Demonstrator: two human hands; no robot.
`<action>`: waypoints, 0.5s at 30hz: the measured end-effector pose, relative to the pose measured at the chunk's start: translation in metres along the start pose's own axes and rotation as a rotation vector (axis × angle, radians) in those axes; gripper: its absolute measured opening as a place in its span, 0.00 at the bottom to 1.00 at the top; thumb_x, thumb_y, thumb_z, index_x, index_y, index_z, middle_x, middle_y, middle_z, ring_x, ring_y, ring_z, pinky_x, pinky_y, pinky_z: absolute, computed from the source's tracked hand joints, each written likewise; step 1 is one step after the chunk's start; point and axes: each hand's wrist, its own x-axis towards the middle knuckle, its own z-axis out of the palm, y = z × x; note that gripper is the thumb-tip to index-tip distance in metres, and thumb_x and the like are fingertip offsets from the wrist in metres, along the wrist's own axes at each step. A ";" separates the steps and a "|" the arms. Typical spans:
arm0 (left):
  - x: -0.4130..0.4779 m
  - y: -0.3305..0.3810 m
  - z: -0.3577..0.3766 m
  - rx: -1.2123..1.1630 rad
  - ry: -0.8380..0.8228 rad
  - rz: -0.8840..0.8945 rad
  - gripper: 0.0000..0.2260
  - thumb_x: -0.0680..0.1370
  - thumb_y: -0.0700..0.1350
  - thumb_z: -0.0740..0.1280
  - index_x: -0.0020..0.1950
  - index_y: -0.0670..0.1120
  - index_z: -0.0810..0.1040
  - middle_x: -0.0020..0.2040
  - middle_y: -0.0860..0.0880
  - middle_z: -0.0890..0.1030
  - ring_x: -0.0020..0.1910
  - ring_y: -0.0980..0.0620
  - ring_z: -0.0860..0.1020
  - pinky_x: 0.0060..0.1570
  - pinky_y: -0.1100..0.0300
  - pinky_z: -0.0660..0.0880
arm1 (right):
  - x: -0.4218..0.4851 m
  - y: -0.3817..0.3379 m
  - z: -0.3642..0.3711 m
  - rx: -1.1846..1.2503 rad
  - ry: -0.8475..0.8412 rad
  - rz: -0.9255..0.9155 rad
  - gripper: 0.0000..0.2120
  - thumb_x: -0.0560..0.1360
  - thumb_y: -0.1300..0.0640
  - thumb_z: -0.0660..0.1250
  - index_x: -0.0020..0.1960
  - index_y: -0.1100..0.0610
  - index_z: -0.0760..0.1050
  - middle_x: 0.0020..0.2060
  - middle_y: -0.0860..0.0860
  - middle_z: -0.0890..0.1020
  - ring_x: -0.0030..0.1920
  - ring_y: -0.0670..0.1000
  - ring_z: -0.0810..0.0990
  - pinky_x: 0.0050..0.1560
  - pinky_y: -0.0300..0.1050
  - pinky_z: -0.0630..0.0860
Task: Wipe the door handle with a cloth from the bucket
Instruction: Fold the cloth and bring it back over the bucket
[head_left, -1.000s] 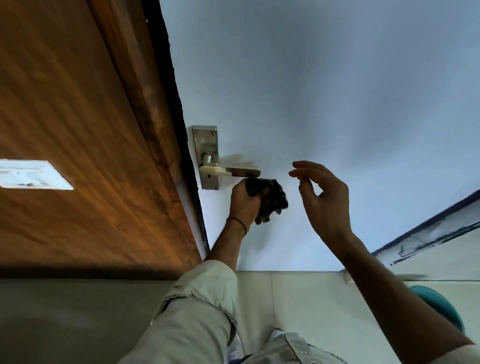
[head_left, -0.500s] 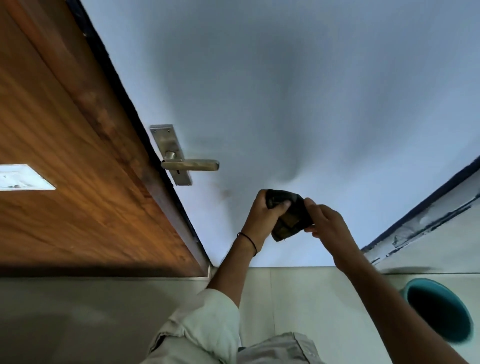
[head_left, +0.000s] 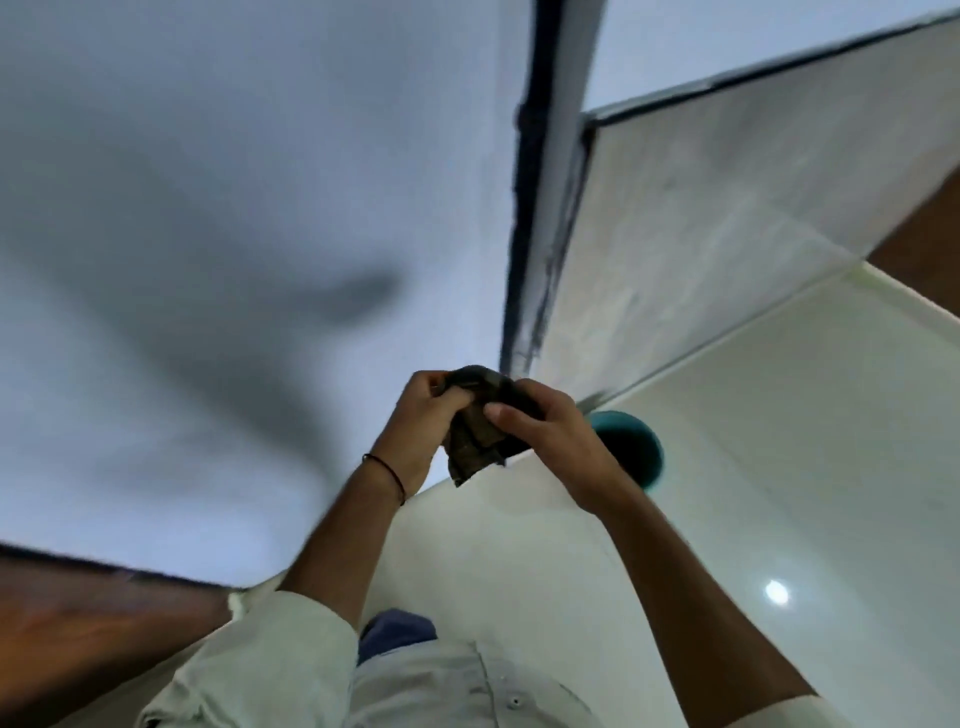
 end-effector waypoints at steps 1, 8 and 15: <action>0.007 0.003 0.012 0.077 -0.009 0.004 0.10 0.77 0.40 0.66 0.56 0.38 0.78 0.48 0.39 0.83 0.47 0.41 0.82 0.42 0.51 0.79 | -0.003 0.003 -0.020 -0.035 0.033 0.005 0.04 0.77 0.60 0.69 0.51 0.59 0.80 0.40 0.54 0.83 0.40 0.46 0.81 0.44 0.41 0.78; 0.062 0.034 0.088 0.655 -0.336 0.189 0.02 0.73 0.44 0.74 0.41 0.47 0.82 0.35 0.50 0.81 0.36 0.53 0.78 0.41 0.59 0.75 | -0.013 0.007 -0.134 -0.486 0.442 0.112 0.05 0.71 0.57 0.69 0.45 0.54 0.82 0.35 0.50 0.82 0.37 0.52 0.80 0.34 0.43 0.73; 0.128 0.036 0.188 0.613 -0.416 0.242 0.17 0.74 0.51 0.69 0.35 0.38 0.78 0.30 0.39 0.76 0.31 0.50 0.73 0.38 0.45 0.78 | 0.010 0.023 -0.198 -0.751 0.746 0.212 0.08 0.73 0.53 0.65 0.43 0.56 0.78 0.36 0.56 0.81 0.37 0.61 0.79 0.36 0.50 0.78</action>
